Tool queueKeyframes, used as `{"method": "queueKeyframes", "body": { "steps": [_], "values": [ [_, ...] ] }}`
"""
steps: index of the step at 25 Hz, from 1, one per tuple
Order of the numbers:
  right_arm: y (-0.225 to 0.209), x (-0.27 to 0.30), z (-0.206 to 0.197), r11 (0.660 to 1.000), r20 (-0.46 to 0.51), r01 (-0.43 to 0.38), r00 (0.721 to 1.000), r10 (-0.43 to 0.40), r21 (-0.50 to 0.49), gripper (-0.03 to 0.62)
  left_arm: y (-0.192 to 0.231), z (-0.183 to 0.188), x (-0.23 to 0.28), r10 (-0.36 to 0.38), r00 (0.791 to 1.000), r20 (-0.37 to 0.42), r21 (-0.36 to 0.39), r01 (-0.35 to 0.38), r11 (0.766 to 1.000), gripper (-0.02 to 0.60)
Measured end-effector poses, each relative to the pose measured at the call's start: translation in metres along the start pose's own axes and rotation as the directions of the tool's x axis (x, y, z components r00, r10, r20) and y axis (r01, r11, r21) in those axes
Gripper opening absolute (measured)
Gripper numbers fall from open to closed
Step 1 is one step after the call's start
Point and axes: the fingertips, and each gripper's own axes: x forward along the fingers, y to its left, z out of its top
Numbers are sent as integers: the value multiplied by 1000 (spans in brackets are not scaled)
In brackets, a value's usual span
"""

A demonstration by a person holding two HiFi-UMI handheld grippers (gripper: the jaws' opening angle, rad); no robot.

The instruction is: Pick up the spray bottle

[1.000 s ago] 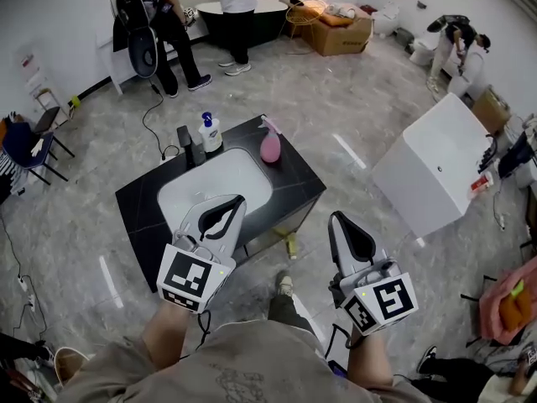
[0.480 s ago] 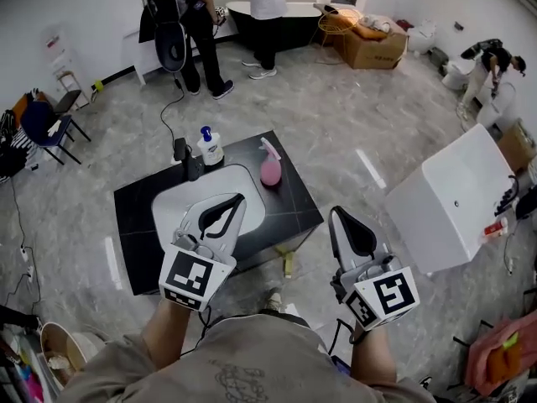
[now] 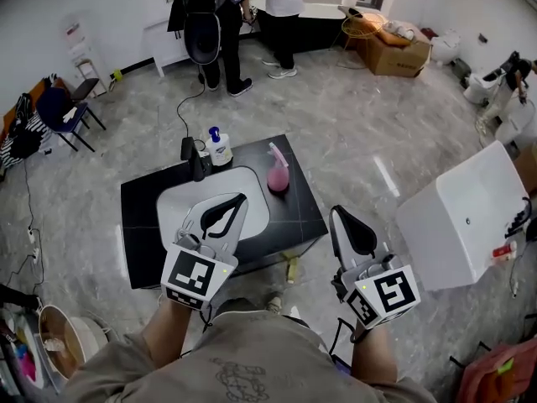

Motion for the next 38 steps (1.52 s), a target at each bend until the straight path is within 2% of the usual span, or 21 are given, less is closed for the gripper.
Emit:
{"method": "queueKeyframes", "body": {
  "steps": [5, 12, 15, 17, 20, 24, 28, 33, 38],
  "values": [
    [-4, 7, -2, 1000, -7, 11, 1000, -11, 11, 29, 9, 0, 5, 1, 1000, 5, -16, -1, 1000, 0],
    [-12, 19, -10, 996, -25, 72, 997, -70, 50, 29, 25, -7, 20, -33, 999, 8, -25, 33, 999, 1],
    [-17, 30, -17, 993, -39, 92, 995, -89, 69, 29, 34, -16, 35, -61, 998, -3, -31, 61, 998, 36],
    [-16, 38, -25, 991, -53, 100, 994, -95, 85, 29, 41, -23, 45, -73, 997, -11, -30, 72, 997, 38],
    [-17, 48, -38, 988, -80, 110, 992, -101, 107, 29, 46, -35, 67, -105, 994, -10, -40, 105, 994, 94],
    [-28, 62, -54, 983, -113, 143, 985, -130, 114, 29, 39, -62, 101, -166, 985, -48, -34, 165, 986, 180],
    [-41, 76, -68, 982, -155, 173, 975, -160, 73, 29, 29, -95, 136, -221, 969, -106, -56, 216, 975, 214],
    [-55, 94, -89, 978, -188, 188, 968, -169, 92, 29, 37, -127, 173, -204, 976, -80, -94, 196, 976, 218],
    [-67, 108, -109, 976, -221, 195, 961, -169, 101, 29, 35, -167, 207, -229, 965, -125, -107, 216, 970, 218]
  ]
}}
